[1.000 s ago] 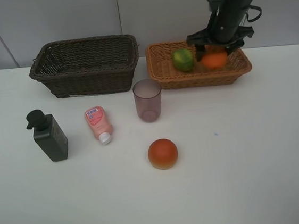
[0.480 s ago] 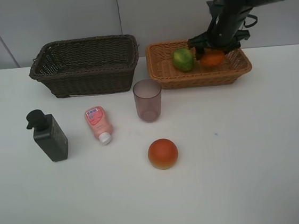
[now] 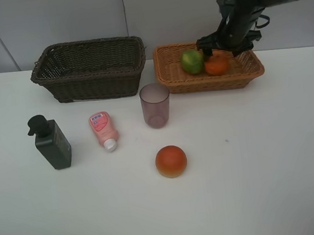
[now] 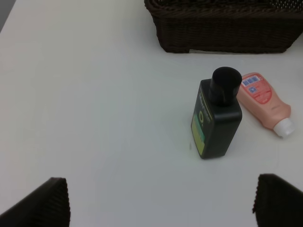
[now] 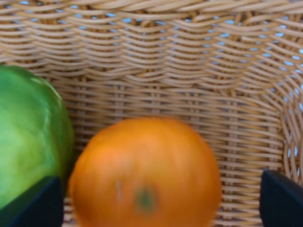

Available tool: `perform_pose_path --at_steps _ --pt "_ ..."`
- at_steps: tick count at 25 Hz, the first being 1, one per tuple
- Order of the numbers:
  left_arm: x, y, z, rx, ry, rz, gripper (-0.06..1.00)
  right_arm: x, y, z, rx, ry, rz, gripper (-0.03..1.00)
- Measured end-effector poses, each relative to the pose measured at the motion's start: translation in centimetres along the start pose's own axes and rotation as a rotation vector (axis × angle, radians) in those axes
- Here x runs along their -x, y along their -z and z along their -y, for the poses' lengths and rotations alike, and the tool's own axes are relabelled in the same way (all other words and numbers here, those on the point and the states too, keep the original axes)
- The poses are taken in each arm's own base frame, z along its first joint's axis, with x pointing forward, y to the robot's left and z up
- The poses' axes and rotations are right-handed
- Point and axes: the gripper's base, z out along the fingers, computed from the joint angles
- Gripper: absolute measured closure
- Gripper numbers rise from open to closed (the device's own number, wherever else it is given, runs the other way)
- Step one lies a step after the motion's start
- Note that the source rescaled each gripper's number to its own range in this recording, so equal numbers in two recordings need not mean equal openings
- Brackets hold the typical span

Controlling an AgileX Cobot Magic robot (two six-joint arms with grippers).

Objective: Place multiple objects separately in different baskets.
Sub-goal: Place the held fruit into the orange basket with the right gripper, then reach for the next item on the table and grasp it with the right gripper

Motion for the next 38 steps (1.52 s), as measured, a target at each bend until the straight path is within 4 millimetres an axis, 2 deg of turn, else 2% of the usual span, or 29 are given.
perform_pose_path --at_steps 3,6,11,14,19,22,31,38 --pt "0.0 0.0 0.0 0.000 0.000 0.000 -0.06 0.1 0.5 -0.1 -0.002 0.003 0.000 0.16" --pt "0.0 0.0 0.0 0.000 0.000 0.000 -0.06 0.3 1.7 -0.2 -0.007 0.007 -0.005 0.16" --pt "0.0 0.0 0.0 0.000 0.000 0.000 -0.06 0.6 5.7 -1.9 -0.014 0.050 -0.032 0.16" --pt "0.0 0.0 0.0 0.000 0.000 0.000 -0.06 0.0 7.8 -3.2 -0.014 0.083 -0.074 0.16" --pt "0.0 0.0 0.0 0.000 0.000 0.000 -0.06 -3.2 10.2 -5.4 -0.005 0.165 -0.164 0.16" --pt "0.0 0.0 0.0 0.000 0.000 0.000 -0.06 -5.3 11.9 -6.8 0.021 0.283 -0.183 0.16" --pt "0.0 0.0 0.0 0.000 0.000 0.000 -0.06 -11.3 14.5 -11.9 0.304 0.775 -0.286 0.16" --pt "0.0 0.0 0.0 0.000 0.000 0.000 -0.06 -15.1 15.1 -15.4 0.403 1.228 -0.258 0.16"
